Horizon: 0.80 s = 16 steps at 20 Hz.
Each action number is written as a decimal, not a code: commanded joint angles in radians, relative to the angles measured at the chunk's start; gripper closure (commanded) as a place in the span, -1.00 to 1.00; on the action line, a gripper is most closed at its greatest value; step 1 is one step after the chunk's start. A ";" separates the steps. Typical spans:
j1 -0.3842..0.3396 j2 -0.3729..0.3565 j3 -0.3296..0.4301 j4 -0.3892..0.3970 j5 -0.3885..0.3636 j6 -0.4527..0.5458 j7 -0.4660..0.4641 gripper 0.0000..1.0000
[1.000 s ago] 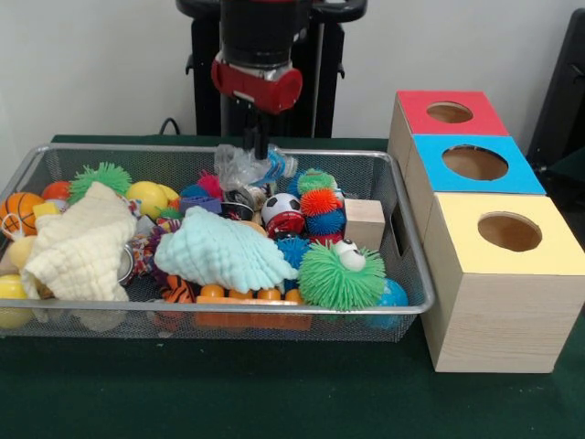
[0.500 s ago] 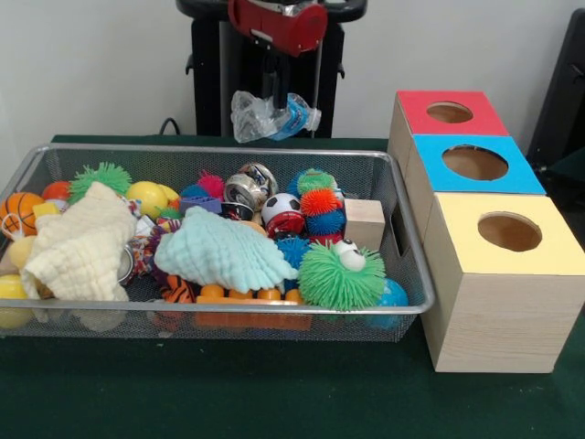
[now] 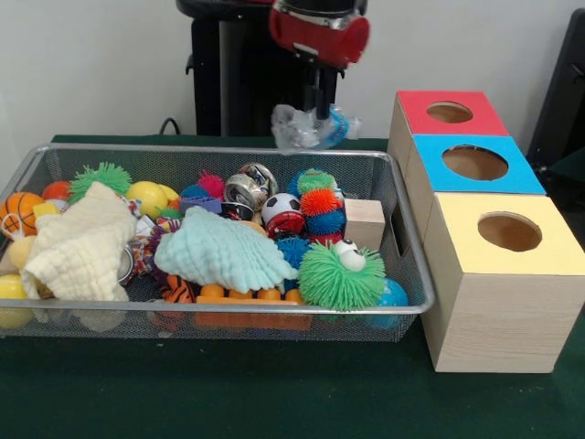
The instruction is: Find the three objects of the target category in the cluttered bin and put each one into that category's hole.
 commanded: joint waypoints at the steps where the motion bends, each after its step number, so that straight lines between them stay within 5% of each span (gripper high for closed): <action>1: 0.154 0.121 -0.040 -0.047 0.050 -0.136 0.188 1.00; 11: 0.326 0.118 -0.129 -0.109 0.239 -0.103 0.255 1.00; 13: 0.350 0.088 -0.153 -0.112 0.261 -0.076 0.255 1.00; 16: 0.284 -0.053 -0.104 -0.034 0.360 0.028 0.148 1.00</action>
